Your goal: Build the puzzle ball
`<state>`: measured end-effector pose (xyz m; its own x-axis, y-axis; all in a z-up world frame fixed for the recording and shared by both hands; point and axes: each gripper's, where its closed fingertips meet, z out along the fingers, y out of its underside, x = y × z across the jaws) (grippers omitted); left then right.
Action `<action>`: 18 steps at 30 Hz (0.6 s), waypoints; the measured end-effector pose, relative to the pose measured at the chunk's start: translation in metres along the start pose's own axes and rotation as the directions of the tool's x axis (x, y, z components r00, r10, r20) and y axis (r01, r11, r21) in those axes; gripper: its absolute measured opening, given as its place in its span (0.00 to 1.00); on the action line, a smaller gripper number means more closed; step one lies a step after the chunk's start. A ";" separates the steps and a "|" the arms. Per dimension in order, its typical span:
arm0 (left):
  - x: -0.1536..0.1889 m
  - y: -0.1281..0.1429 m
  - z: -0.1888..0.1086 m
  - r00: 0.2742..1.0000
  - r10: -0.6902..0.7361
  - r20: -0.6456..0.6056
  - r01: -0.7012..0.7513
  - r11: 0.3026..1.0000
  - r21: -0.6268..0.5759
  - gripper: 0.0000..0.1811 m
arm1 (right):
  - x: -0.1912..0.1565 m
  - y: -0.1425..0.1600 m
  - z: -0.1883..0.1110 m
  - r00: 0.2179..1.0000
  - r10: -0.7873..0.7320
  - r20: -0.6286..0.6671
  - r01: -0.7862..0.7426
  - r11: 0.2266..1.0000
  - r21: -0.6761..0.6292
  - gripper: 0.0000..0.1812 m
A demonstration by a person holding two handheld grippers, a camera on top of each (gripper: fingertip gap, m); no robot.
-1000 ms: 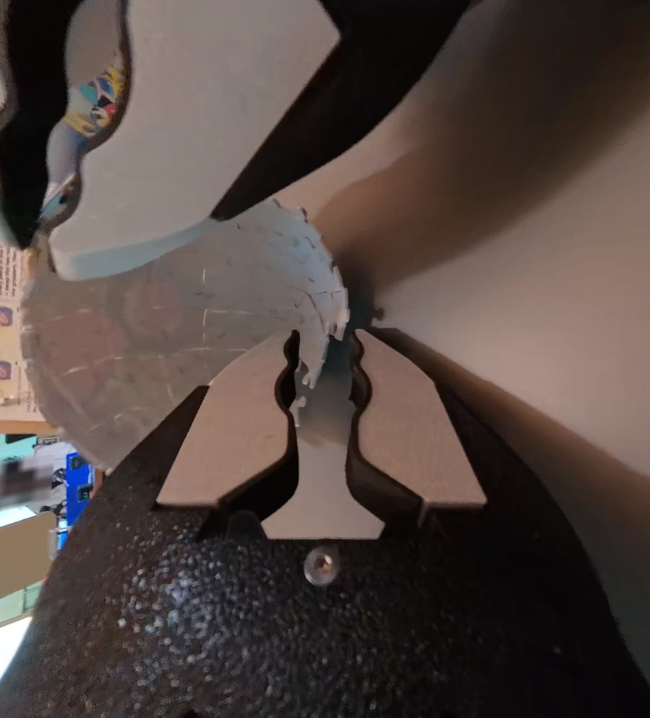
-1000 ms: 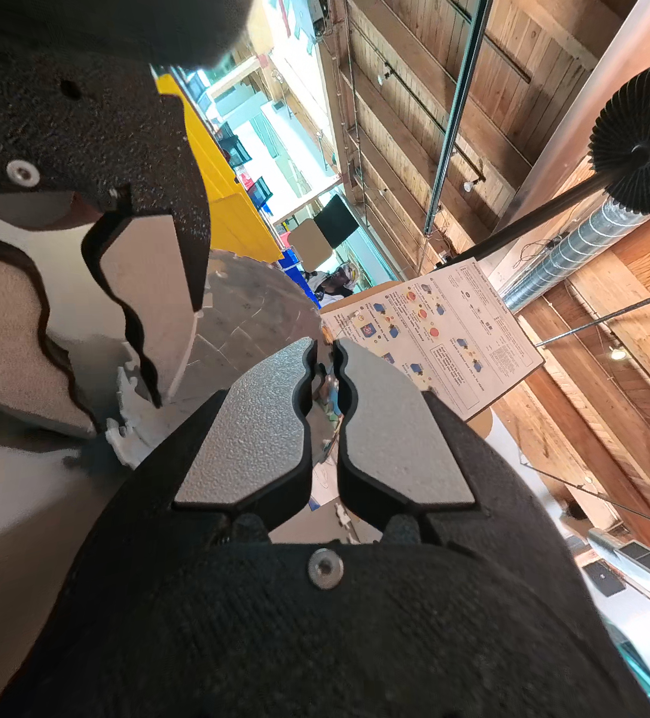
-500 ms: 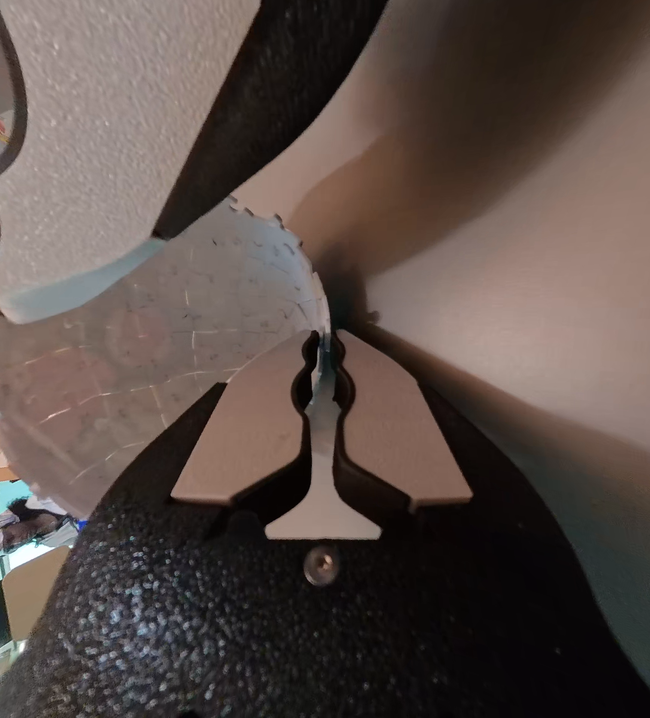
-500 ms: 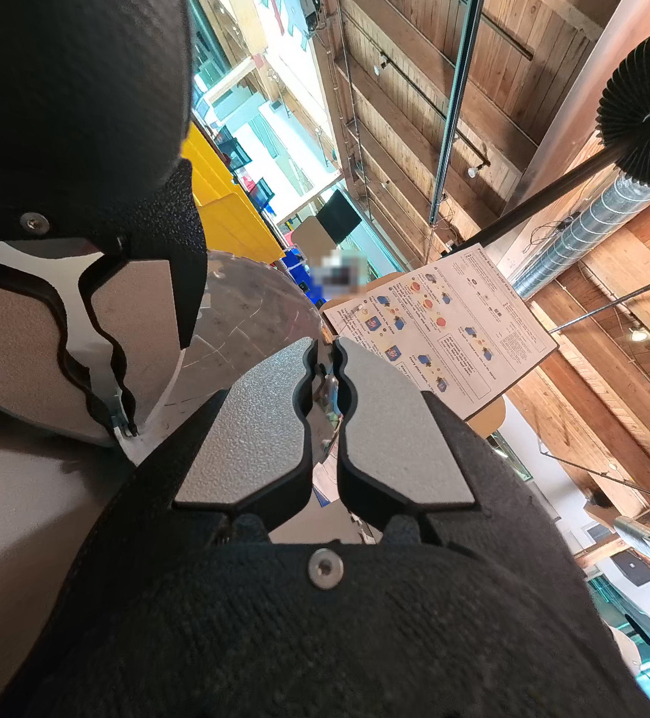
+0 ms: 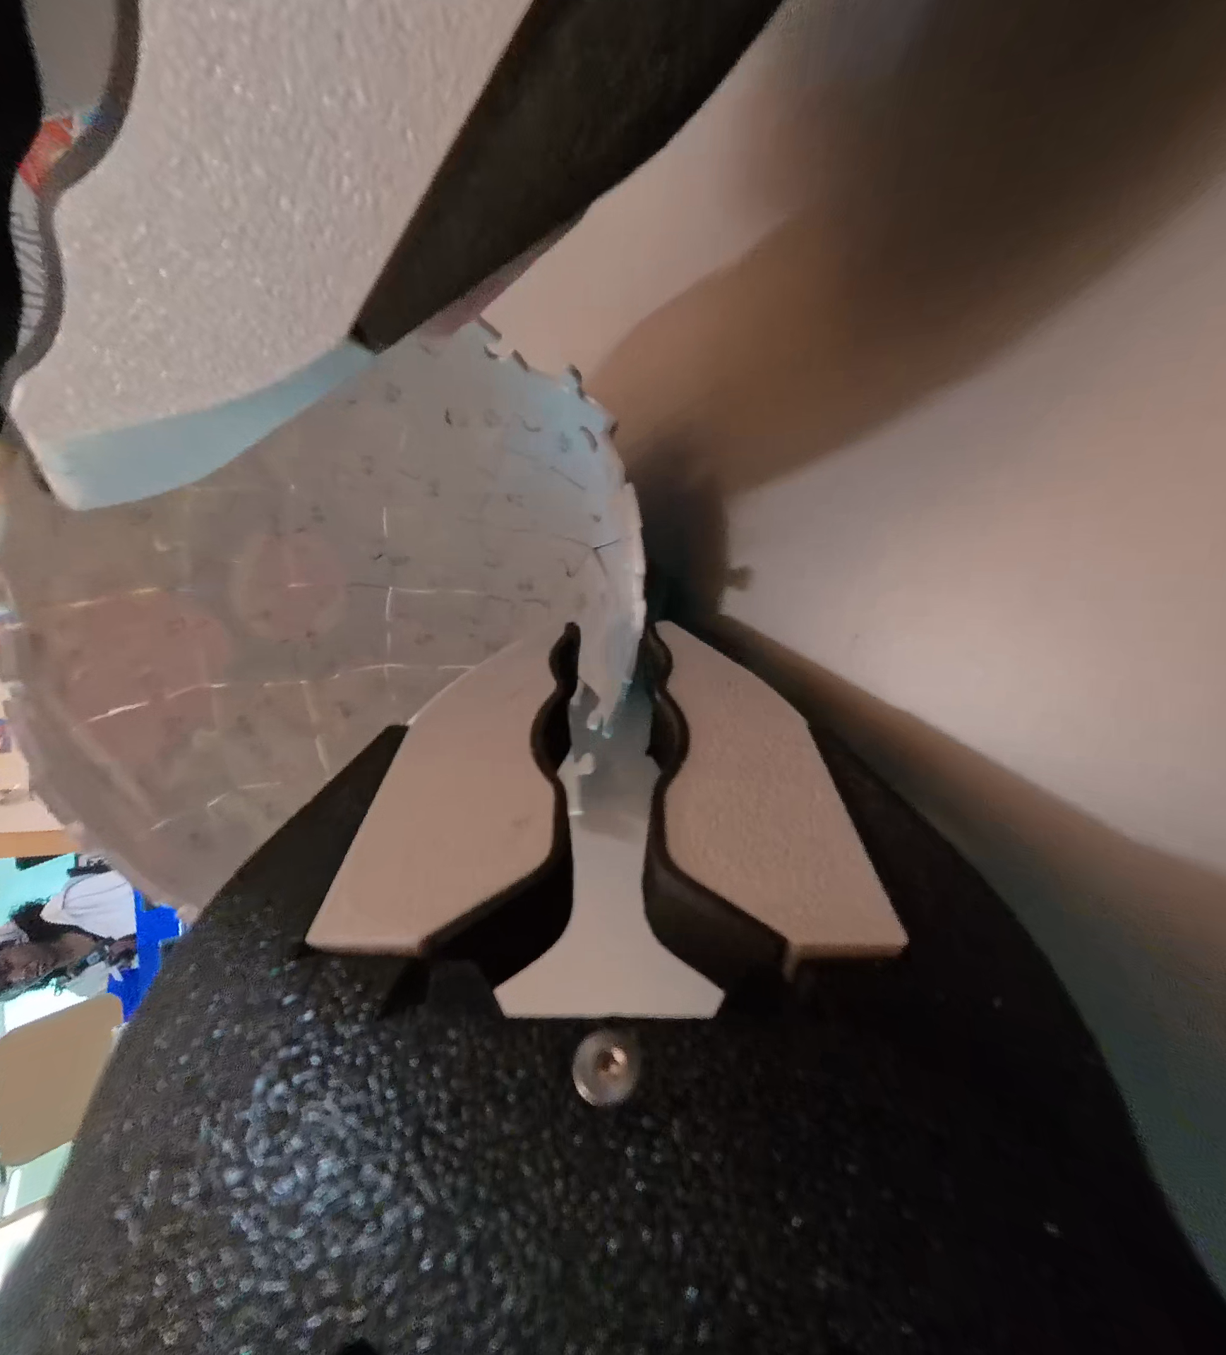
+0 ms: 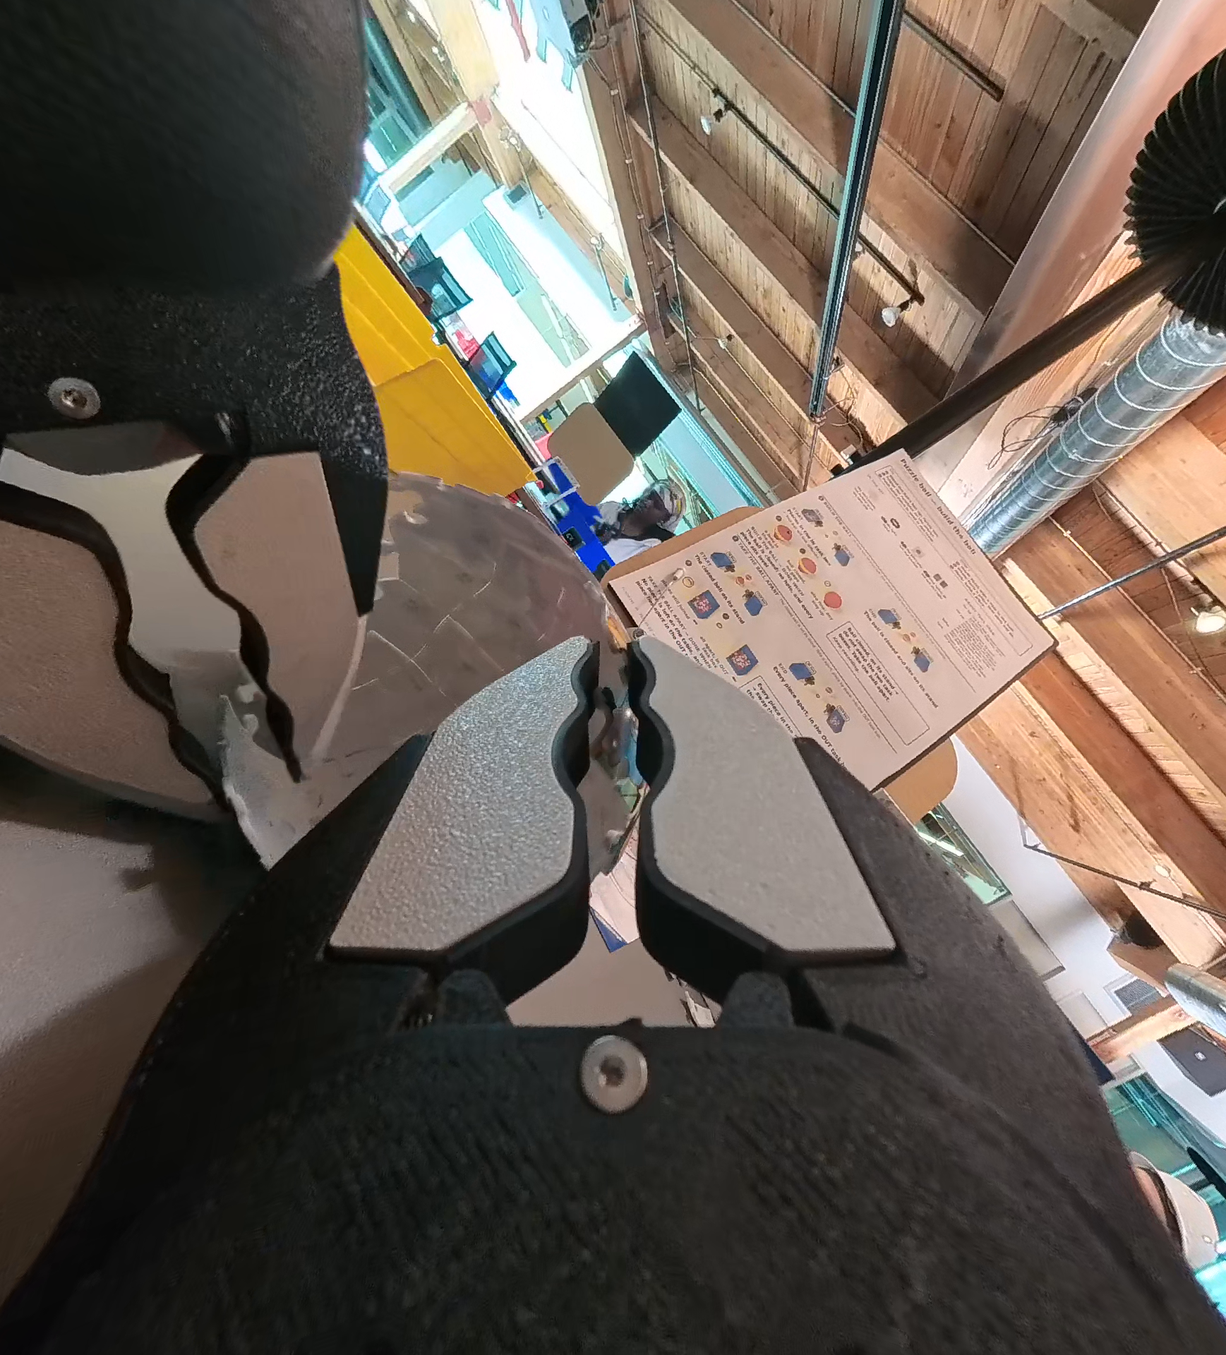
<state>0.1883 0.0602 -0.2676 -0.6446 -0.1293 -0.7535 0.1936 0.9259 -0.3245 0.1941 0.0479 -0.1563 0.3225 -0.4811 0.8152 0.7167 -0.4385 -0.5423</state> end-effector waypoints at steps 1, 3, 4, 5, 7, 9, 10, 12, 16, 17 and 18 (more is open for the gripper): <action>-0.001 0.000 -0.001 1.000 -0.005 0.002 0.005 1.000 0.001 0.10 | 0.000 0.000 0.000 1.000 -0.002 0.000 0.002 1.000 -0.001 0.04; -0.001 0.000 -0.002 1.000 -0.016 -0.004 0.016 1.000 0.010 0.12 | 0.000 0.001 0.000 1.000 0.001 -0.002 -0.001 1.000 -0.003 0.04; -0.001 -0.001 -0.002 1.000 -0.017 -0.010 0.017 1.000 0.014 0.12 | 0.001 0.001 0.000 1.000 0.003 -0.002 -0.003 1.000 -0.004 0.04; -0.001 -0.001 -0.002 1.000 -0.013 -0.016 0.013 1.000 0.015 0.12 | 0.001 0.001 0.000 1.000 0.003 -0.003 -0.003 1.000 -0.004 0.04; 0.000 -0.002 -0.002 1.000 0.010 -0.014 -0.010 1.000 0.015 0.11 | 0.001 0.001 0.000 1.000 0.005 -0.003 -0.005 1.000 -0.005 0.04; 0.000 -0.002 -0.001 1.000 0.028 -0.013 -0.028 1.000 0.013 0.09 | 0.001 0.001 0.000 1.000 0.005 -0.002 -0.005 1.000 -0.005 0.04; 0.000 -0.002 0.000 0.999 0.034 -0.007 -0.034 0.999 0.009 0.08 | 0.001 0.001 0.000 1.000 0.006 -0.003 -0.006 1.000 -0.005 0.04; 0.003 -0.001 0.001 0.999 0.042 -0.013 -0.042 0.999 0.007 0.04 | 0.001 0.002 0.000 1.000 0.009 -0.001 -0.009 1.000 -0.005 0.04; 0.001 -0.003 -0.007 1.000 -0.027 -0.009 0.028 0.999 0.035 0.14 | 0.003 0.004 0.001 1.000 0.018 -0.004 -0.018 1.000 -0.017 0.04; 0.003 -0.004 -0.012 0.998 -0.056 -0.034 0.058 0.996 0.061 0.17 | 0.004 0.006 0.002 1.000 0.016 -0.005 -0.016 1.000 -0.023 0.04; 0.004 -0.006 -0.017 0.995 -0.084 -0.054 0.089 0.992 0.089 0.20 | 0.005 0.007 0.002 1.000 0.013 -0.005 -0.013 0.999 -0.031 0.04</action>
<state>0.1724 0.0602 -0.2588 -0.6974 -0.1873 -0.6917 0.2010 0.8754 -0.4396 0.2021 0.0441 -0.1554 0.3286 -0.4910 0.8068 0.6929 -0.4552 -0.5592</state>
